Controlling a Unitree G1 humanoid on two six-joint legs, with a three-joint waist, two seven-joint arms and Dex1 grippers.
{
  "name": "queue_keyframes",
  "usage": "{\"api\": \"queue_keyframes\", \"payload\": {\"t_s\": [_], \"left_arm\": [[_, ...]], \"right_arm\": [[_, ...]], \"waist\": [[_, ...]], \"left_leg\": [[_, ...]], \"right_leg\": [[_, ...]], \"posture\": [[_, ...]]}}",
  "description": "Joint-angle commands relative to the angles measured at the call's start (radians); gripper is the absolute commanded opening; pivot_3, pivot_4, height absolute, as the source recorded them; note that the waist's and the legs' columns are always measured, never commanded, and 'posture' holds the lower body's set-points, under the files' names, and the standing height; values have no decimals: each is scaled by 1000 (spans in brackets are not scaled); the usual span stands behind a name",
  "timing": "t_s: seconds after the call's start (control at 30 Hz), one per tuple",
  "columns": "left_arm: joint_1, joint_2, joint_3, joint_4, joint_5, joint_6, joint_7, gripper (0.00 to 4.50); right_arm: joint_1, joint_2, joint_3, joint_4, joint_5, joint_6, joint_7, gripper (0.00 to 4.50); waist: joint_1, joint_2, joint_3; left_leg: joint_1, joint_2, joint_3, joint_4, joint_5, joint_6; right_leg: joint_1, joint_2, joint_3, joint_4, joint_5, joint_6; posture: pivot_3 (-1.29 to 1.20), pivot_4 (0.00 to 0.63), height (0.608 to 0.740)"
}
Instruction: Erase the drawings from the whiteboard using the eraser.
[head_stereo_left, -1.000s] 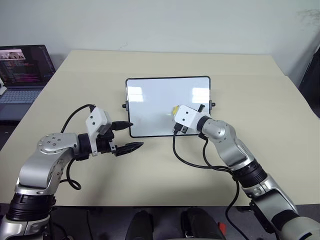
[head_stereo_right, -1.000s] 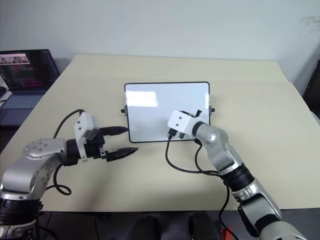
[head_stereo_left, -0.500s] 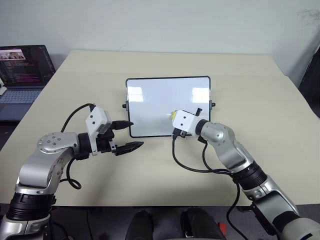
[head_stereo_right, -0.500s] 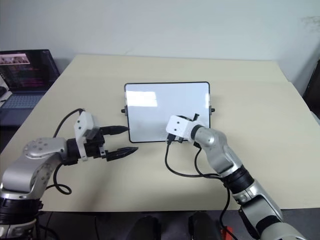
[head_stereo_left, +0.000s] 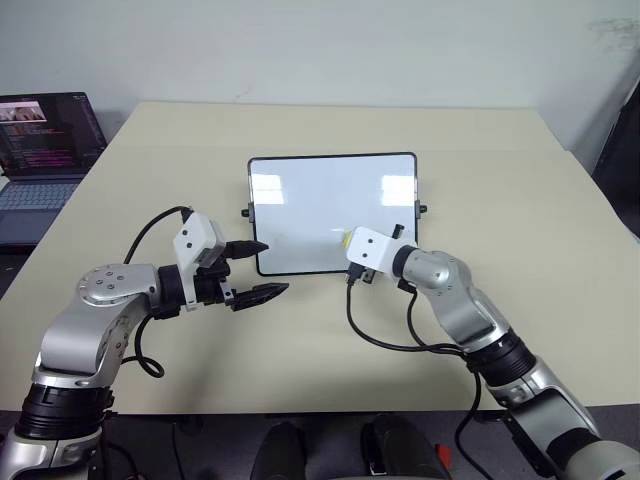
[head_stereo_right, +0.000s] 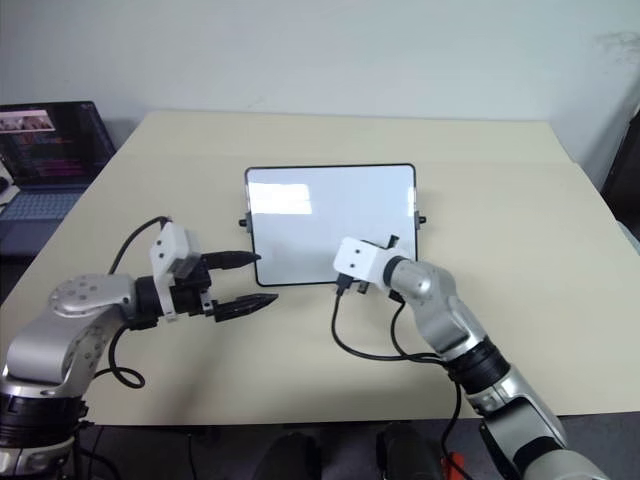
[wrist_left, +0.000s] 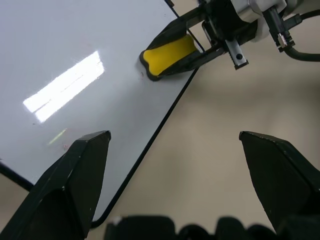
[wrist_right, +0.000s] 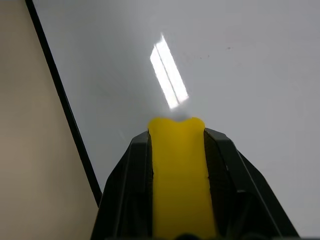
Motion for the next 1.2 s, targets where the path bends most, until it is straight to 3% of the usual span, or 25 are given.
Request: {"api": "queue_keyframes", "payload": {"t_s": [0.03, 0.17, 0.3, 0.43, 0.73, 1.0, 1.2], "left_arm": [[-14, 6, 12, -12, -5, -18, -3, 4500], [-9, 7, 17, -17, -5, -18, 1, 4500], [-4, 5, 17, -20, -5, -20, 4, 4500], [-6, 1, 14, -18, -5, -22, 5, 4500], [-28, -10, -3, -2, -1, -30, 0, 4500], [-46, -15, -19, -37, -7, -42, -5, 4500], [-128, -57, -102, -49, 6, -86, -35, 4500]], "right_arm": [[-52, 25, -22, 38, -6, -42, -63, 1101], [-76, 23, -37, 71, -8, -73, -96, 1101], [-13, -49, -3, 37, 4, -19, 23, 1101], [26, -93, -26, -14, -4, -3, 39, 1101], [26, -69, -99, -80, 44, 32, 12, 1101], [182, -101, -291, -404, 208, 233, 65, 1101], [412, -105, -482, -643, 277, 433, 15, 1100]], "waist": [[0, 0, 0], [5, 0, 0], [10, 0, 0], [11, 0, 0], [10, 0, 0], [12, 0, 0], [17, 0, 0]], "left_leg": [[0, 0, 0, 0, 0, 0], [-1, 0, 0, 0, 0, 0], [-2, 0, 0, 0, 0, 0], [-1, 0, -1, 0, 0, 0], [0, 0, 0, 0, 0, 0], [-4, 0, -1, 0, 0, 0], [-4, 0, -2, 0, 0, 0]], "right_leg": [[0, 0, 0, 0, 0, 0], [0, -1, 0, 0, 0, 0], [0, -1, 0, -1, 0, 0], [0, -2, 0, -1, 0, 0], [1, -1, 0, 0, 0, 0], [-1, -2, -1, -2, 0, 0], [-1, -2, -2, -3, -1, 1]], "posture": [[0, 150, 740], [0, 150, 740], [0, 150, 740], [0, 150, 740], [0, 150, 740], [0, 150, 740], [0, 150, 740]]}}
